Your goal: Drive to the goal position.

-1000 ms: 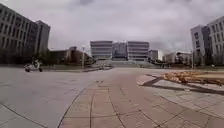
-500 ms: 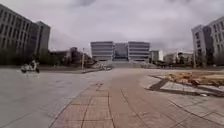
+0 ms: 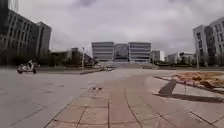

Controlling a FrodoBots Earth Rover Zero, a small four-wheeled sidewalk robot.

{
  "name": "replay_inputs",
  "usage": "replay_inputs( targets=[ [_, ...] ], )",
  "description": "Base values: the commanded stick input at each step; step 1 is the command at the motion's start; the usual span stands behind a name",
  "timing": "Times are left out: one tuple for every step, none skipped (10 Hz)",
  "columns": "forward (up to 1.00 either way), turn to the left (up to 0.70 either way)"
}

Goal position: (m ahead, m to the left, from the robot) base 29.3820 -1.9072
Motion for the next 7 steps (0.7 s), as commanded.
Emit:
replay_inputs(
  targets=[
    [1.0,-0.33],
    [1.0,-0.25],
    [1.0,-0.01],
    [1.0,0.0],
    [1.0,0.0],
    [1.0,0.0],
    [1.0,0.0]
  ],
)
